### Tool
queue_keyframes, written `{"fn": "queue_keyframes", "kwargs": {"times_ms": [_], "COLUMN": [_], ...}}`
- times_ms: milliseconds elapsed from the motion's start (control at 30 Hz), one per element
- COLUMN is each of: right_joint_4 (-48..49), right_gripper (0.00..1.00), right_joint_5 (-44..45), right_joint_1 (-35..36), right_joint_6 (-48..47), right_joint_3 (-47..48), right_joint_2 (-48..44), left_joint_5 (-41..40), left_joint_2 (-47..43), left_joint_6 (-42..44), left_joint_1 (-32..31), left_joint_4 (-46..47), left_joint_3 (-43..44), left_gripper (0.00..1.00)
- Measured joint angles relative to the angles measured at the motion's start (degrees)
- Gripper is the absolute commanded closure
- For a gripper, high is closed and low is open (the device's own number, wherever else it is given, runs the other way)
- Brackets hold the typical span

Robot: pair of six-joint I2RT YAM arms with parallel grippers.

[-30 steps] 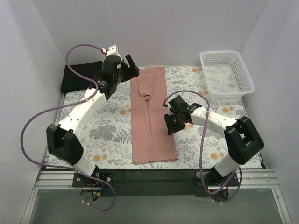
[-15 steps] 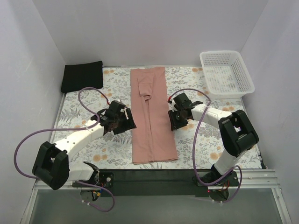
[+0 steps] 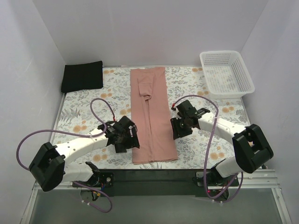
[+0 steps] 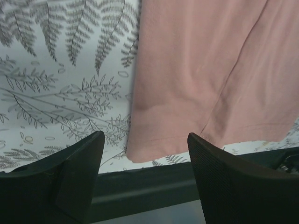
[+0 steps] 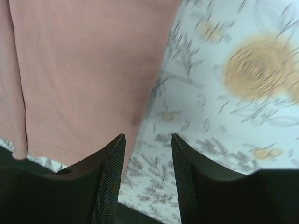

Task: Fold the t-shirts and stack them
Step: Fold the tshirt

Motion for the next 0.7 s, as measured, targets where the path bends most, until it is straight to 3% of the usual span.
{"fn": "queue_keyframes", "kwargs": {"times_ms": [233,700], "right_joint_4": [-3.8,-4.1], "right_gripper": [0.5,0.55], "right_joint_5": [-1.6,-5.4], "right_joint_1": [5.9,10.4], "right_joint_6": [4.5,9.7], "right_joint_3": [-7.0,-9.2], "right_joint_2": [-3.4,-3.7], "left_joint_5": [-0.1,-0.3], "left_joint_2": [3.7,8.9], "left_joint_6": [-4.1,-5.0], "left_joint_1": [-5.5,-7.9], "left_joint_4": [-2.2,-3.2], "left_joint_3": [-0.3,0.5], "left_gripper": [0.37,0.43]}}
